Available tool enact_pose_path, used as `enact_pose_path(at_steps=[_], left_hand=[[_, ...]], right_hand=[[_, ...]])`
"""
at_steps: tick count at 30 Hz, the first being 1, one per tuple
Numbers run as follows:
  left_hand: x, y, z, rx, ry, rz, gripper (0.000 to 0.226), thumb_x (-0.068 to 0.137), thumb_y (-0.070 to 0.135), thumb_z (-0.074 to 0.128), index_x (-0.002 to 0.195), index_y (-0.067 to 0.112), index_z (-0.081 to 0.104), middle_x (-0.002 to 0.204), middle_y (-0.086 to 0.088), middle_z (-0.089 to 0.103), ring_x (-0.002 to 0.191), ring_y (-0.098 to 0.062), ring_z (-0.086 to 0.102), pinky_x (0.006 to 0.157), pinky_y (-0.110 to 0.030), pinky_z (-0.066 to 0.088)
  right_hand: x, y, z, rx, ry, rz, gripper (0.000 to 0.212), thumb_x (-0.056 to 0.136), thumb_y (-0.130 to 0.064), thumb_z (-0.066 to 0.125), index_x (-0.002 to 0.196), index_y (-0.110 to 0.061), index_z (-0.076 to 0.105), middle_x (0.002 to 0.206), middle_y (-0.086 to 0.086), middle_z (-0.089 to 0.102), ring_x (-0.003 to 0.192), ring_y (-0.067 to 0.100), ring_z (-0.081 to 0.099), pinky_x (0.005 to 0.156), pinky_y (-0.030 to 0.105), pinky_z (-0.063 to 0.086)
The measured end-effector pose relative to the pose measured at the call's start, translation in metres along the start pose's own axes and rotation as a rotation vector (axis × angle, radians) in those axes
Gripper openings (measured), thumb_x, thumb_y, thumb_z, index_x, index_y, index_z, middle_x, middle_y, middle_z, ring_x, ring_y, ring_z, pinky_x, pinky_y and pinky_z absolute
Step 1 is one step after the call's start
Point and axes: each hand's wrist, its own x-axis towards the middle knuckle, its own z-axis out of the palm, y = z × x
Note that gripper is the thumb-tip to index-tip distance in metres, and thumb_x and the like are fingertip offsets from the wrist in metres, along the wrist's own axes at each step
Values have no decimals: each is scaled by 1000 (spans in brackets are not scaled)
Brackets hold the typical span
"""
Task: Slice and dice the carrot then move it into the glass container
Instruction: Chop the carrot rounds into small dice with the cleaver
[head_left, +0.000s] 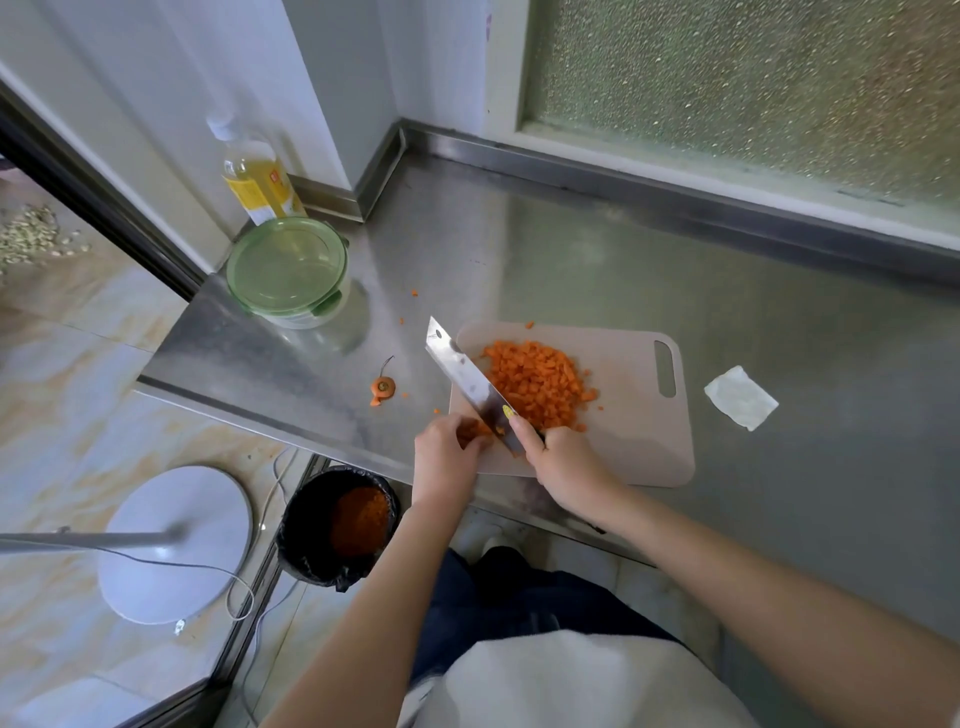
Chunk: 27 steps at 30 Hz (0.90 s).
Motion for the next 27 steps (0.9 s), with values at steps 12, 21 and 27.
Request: enact_pose_path(at_steps=[12,21,27], left_hand=[[0,8,-3,-51,14,-11,16,84,-1,61,87,8,74,78,5,63,67,-1,52,64,2,36],[5,6,1,10,-53,25,13,86,10,61,99,12,65,90,1,61,87,-15,56,73,-10,39],[25,26,8,174,37,283,26,85,3,60,110,5,63,104,-13,55,101,-30,49,91,-37,41]], right_hand=[[-2,-8,18,-170,25,24,59,99,-51,31,54,-12,37,52,3,38,52,22,41,59,28,34],[12,-11,5,73,55,36,62,99,-49,33,48,-14,38,49,3,42,51,21,43,57,31,35],[6,5,-37,172,281,22,59,99,-47,35,49,-14,38,46,2,41,45,16,41,45,25,26]])
